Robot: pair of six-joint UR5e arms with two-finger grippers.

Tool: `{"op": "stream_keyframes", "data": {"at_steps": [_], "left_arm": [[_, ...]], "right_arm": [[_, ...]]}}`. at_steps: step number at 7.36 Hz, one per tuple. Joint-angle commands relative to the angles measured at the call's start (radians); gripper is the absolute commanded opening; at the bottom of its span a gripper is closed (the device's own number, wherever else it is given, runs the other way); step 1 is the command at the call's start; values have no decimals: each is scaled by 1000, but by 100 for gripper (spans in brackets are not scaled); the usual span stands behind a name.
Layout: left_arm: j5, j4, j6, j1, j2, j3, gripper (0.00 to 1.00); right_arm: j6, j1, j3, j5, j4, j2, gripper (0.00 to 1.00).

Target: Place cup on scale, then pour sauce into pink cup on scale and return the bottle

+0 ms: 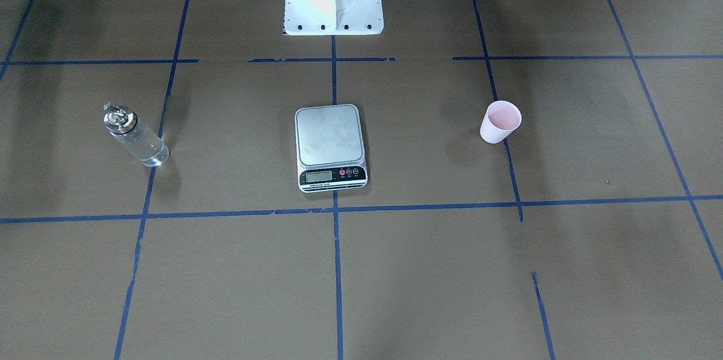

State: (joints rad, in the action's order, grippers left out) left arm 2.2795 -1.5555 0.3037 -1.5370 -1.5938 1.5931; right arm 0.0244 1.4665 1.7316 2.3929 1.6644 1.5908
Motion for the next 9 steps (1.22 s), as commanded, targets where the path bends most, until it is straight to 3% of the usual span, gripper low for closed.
{"op": "stream_keyframes", "data": {"at_steps": [1,4,5,6,8,9], "left_arm": [[9,5,5,3,-2,17,100],[17,-14,-2,9,0,42,100],[103,-40,-6,11,-3,42,100],[224,-63,-135,24,-2,59,100],[225,-122,-472,217,3,209,100],[221,-156,-696,310,-3,282,99]], "right_arm": [[0,0,0,0,0,-3,100],[0,0,2,2,-24,-9,100],[0,0,0,0,-78,-6,100],[-4,-2,11,6,-127,1,100],[2,-5,8,11,-254,46,100],[2,-8,8,11,-256,46,100]]}}
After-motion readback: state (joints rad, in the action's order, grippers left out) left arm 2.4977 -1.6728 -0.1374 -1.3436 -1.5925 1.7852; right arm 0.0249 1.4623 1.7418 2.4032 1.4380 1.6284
